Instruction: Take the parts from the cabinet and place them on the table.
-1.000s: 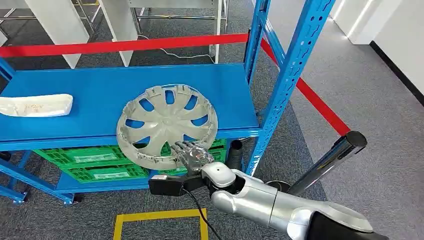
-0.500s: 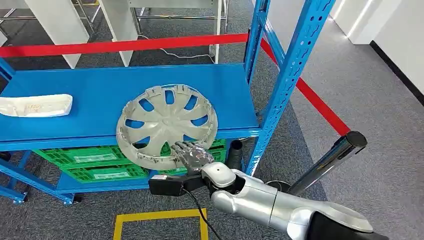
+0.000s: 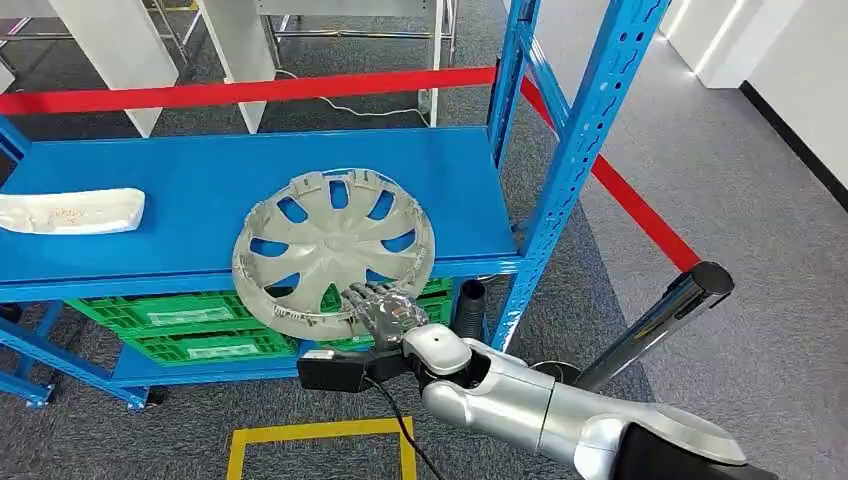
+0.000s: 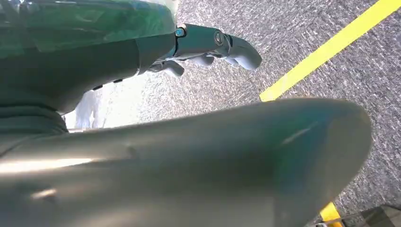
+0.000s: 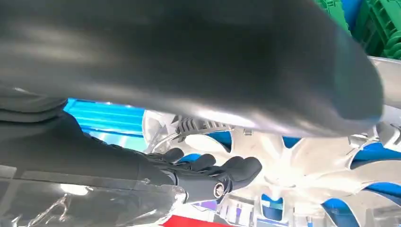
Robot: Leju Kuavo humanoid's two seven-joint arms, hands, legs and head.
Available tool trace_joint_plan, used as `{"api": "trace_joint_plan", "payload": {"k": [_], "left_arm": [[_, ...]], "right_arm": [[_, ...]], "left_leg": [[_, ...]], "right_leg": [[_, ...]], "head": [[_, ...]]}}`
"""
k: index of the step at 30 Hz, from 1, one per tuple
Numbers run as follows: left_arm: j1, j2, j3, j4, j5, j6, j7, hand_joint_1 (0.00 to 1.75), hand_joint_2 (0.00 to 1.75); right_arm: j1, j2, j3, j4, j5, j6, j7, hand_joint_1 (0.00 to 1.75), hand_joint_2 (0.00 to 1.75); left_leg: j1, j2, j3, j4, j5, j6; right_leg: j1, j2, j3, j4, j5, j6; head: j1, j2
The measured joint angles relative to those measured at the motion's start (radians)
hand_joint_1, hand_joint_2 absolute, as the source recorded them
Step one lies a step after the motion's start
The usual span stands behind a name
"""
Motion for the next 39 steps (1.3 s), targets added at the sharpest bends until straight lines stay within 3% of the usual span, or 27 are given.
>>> {"api": "trace_joint_plan", "payload": {"k": [39], "left_arm": [[0.000, 0.000, 0.000, 0.000, 0.000, 0.000, 0.000, 0.00, 0.00]], "right_arm": [[0.000, 0.000, 0.000, 0.000, 0.000, 0.000, 0.000, 0.00, 0.00]], "left_leg": [[0.000, 0.000, 0.000, 0.000, 0.000, -0.001]], "right_leg": [[0.000, 0.000, 0.000, 0.001, -0.001, -0.001]], "head": [[0.000, 0.000]]}}
